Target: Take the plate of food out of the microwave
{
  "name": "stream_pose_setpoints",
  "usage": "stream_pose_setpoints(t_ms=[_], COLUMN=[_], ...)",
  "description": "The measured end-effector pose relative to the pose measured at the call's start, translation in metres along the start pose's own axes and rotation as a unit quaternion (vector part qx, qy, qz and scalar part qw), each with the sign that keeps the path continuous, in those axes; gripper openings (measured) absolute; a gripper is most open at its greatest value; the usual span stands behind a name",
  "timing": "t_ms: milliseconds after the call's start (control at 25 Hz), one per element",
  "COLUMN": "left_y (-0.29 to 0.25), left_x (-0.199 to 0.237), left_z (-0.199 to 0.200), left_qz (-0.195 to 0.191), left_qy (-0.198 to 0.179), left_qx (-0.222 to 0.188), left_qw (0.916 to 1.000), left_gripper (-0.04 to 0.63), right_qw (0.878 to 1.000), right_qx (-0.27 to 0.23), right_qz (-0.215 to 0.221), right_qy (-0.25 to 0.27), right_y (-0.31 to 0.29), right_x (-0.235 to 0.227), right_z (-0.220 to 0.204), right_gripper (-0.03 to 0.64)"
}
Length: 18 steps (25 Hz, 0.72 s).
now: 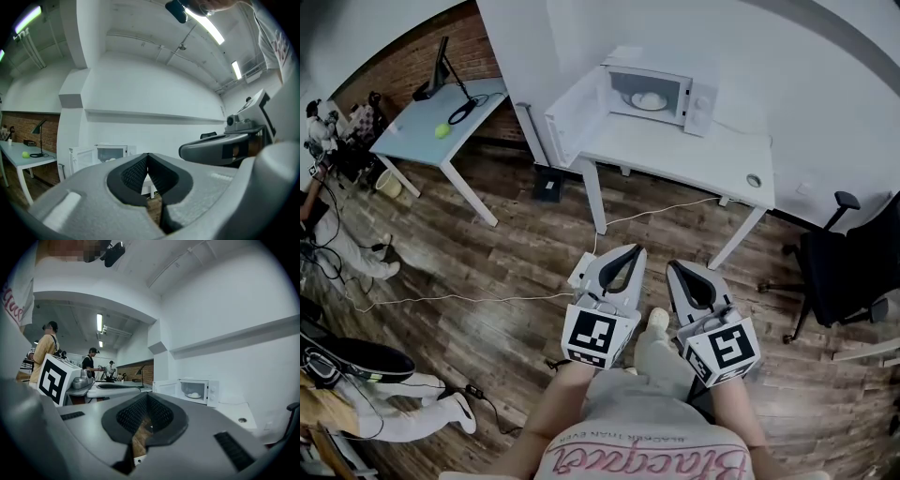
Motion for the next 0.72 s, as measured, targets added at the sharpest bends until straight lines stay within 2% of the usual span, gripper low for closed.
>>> stream_pose_setpoints(t_ms=[400, 720], left_y=[-0.042, -0.095], left_x=[0.032, 0.061], left_z=[-0.009, -0.012], left_qz=[0.003, 0.002], left_qy=[0.0, 0.004], left_qx=[0.005, 0.012], left_qw=[1.0, 0.9999], left_gripper=[0.008, 0.008], right_qw=[1.0, 1.0], right_qx=[0.003, 0.006], right_qz=[0.001, 0.002], right_qy=[-0.003, -0.008], right_y=[-0.043, -0.086], right_x=[-0.031, -0.072], right_z=[-0.005, -0.004], right_gripper=[0.011, 0.011])
Point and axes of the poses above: the fingertips, and each gripper's own axes: y backward along the fingers, x to its left, z out of its top, the point moved 3 cm from there along y, backward along the fingers, and after that the axes turned 5 degrees about -z, right-handed, at the moved point
